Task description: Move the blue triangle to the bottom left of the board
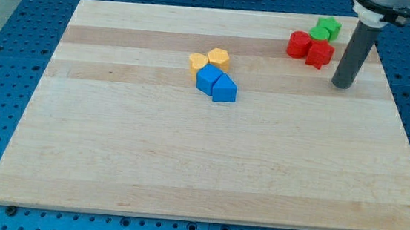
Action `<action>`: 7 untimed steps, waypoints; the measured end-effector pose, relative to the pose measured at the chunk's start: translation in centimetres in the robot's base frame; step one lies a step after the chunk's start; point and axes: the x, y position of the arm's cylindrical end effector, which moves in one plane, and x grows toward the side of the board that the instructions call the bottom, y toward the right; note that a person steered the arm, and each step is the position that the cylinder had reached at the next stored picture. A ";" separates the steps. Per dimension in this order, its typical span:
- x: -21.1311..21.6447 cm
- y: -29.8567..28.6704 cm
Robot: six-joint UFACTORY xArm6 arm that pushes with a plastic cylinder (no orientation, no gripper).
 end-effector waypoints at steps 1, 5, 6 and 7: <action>0.1 -0.8; 2.0 -14.9; 2.0 -15.3; 2.1 -16.0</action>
